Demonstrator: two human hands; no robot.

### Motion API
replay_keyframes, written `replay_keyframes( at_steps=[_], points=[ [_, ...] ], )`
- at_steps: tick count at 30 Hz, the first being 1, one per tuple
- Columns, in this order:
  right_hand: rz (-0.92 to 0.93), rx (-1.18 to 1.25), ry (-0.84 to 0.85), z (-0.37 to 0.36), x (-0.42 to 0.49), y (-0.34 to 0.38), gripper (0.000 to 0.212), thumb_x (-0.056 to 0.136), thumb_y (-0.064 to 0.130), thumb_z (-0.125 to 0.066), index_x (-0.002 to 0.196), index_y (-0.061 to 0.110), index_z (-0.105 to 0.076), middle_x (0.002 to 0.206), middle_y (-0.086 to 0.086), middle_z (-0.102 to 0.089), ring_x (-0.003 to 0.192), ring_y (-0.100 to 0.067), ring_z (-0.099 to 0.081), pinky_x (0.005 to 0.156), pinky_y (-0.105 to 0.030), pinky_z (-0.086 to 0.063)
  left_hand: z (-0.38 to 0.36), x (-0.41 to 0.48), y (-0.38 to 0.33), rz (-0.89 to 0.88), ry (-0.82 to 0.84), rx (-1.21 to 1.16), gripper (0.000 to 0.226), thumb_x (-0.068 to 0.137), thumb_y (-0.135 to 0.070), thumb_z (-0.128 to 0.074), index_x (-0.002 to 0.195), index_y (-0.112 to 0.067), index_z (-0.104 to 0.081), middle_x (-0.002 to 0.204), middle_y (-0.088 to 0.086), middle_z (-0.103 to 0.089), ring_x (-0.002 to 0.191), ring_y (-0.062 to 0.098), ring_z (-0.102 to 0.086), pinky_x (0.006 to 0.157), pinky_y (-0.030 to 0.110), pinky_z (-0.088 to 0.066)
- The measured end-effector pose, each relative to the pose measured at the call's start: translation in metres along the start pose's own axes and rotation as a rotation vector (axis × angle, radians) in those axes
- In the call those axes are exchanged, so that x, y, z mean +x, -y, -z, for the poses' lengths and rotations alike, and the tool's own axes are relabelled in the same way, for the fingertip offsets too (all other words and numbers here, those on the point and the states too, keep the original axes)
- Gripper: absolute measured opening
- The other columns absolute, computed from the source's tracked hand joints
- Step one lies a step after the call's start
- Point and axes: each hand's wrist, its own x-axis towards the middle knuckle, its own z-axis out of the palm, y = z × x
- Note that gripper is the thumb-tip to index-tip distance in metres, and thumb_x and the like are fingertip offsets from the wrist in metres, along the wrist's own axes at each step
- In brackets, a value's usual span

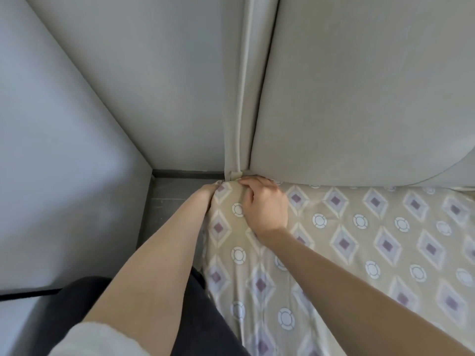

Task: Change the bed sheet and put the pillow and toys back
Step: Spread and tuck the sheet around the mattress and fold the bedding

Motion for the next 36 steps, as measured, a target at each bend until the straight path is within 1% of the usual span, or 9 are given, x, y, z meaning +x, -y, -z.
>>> replay_keyframes(
  at_steps=[4, 6, 8, 11, 15, 19, 23, 32, 36],
  points=[
    [0.083, 0.005, 0.169, 0.005, -0.006, -0.006, 0.036, 0.086, 0.000, -0.051, 0.118, 0.007, -0.068, 0.123, -0.005, -0.065, 0.112, -0.027, -0.060, 0.088, -0.032, -0.049, 0.007, -0.016, 0.008, -0.009, -0.083, -0.009, 0.037, 0.095, -0.040, -0.051, 0.107, -0.006, -0.060, 0.075, 0.009, -0.054, 0.065, 0.021, -0.049, 0.068, 0.029, -0.041],
    [0.103, 0.027, 0.306, 0.013, -0.005, -0.011, 0.042, 0.090, 0.004, -0.047, 0.129, 0.010, -0.060, 0.135, -0.002, -0.057, 0.125, -0.021, -0.050, 0.100, -0.030, -0.042, 0.009, -0.027, 0.008, -0.089, -0.187, 0.008, 0.036, 0.094, -0.032, -0.052, 0.113, -0.002, -0.058, 0.090, 0.012, -0.060, 0.079, 0.025, -0.057, 0.074, 0.031, -0.047],
    [0.056, 0.035, 0.366, 0.029, -0.005, -0.017, 0.041, 0.092, 0.009, -0.045, 0.130, 0.018, -0.059, 0.135, 0.003, -0.057, 0.125, -0.016, -0.048, 0.099, -0.028, -0.042, 0.011, -0.043, 0.007, -0.207, -0.338, 0.117, 0.034, 0.092, -0.024, -0.048, 0.118, -0.003, -0.057, 0.116, 0.017, -0.057, 0.106, 0.033, -0.056, 0.091, 0.038, -0.049],
    [-0.039, 0.017, 0.303, 0.058, -0.008, -0.036, 0.036, 0.092, 0.013, -0.044, 0.120, 0.022, -0.065, 0.120, 0.000, -0.065, 0.112, -0.022, -0.057, 0.085, -0.031, -0.047, 0.006, -0.071, 0.006, -0.406, -0.428, 0.227, 0.027, 0.092, -0.019, -0.045, 0.111, -0.006, -0.059, 0.119, 0.016, -0.055, 0.109, 0.034, -0.053, 0.093, 0.046, -0.048],
    [-0.123, -0.138, 0.198, 0.107, -0.023, -0.077, 0.034, 0.092, 0.014, -0.042, 0.114, 0.023, -0.067, 0.116, 0.003, -0.066, 0.113, -0.021, -0.055, 0.076, -0.029, -0.044, -0.026, -0.119, 0.010, -0.601, -0.350, 0.411, 0.013, 0.092, -0.026, -0.045, 0.095, -0.019, -0.055, 0.098, 0.004, -0.062, 0.091, 0.024, -0.058, 0.078, 0.035, -0.047],
    [-0.263, -0.248, 0.161, 0.153, -0.042, -0.118, 0.038, 0.091, 0.009, -0.040, 0.122, 0.018, -0.061, 0.120, -0.002, -0.063, 0.116, -0.026, -0.049, 0.090, -0.034, -0.040, -0.077, -0.154, 0.009, -0.708, -0.224, 0.598, 0.017, 0.090, -0.027, -0.045, 0.082, -0.022, -0.059, 0.076, -0.005, -0.063, 0.087, 0.023, -0.062, 0.071, 0.031, -0.044],
    [-0.512, -0.345, 0.192, 0.200, -0.061, -0.162, 0.045, 0.090, 0.015, -0.041, 0.135, 0.019, -0.045, 0.141, -0.001, -0.043, 0.130, -0.026, -0.035, 0.105, -0.046, -0.031, -0.146, -0.174, -0.001, -0.849, -0.085, 0.804, 0.026, 0.094, -0.024, -0.044, 0.107, -0.025, -0.066, 0.113, -0.003, -0.066, 0.108, 0.019, -0.060, 0.091, 0.031, -0.046],
    [-0.826, -0.299, 0.308, 0.261, -0.080, -0.249, 0.052, 0.096, 0.030, -0.031, 0.145, 0.041, -0.015, 0.158, 0.012, -0.001, 0.146, -0.036, 0.009, 0.099, -0.080, -0.006, -0.273, -0.187, -0.015, -0.911, 0.168, 1.232, 0.058, 0.093, -0.022, -0.040, 0.149, -0.031, -0.026, 0.160, -0.007, -0.009, 0.147, 0.020, -0.008, 0.116, 0.042, -0.020],
    [-0.789, -0.351, 0.304, 0.273, -0.064, -0.280, 0.053, 0.095, 0.034, -0.037, 0.145, 0.041, -0.021, 0.155, 0.006, -0.019, 0.142, -0.035, -0.017, 0.104, -0.071, -0.020, -0.309, -0.179, -0.021, -0.822, 0.193, 1.344, 0.063, 0.093, -0.032, -0.040, 0.147, -0.048, -0.012, 0.157, -0.018, 0.014, 0.145, 0.031, 0.016, 0.109, 0.066, -0.009]
  ],
)
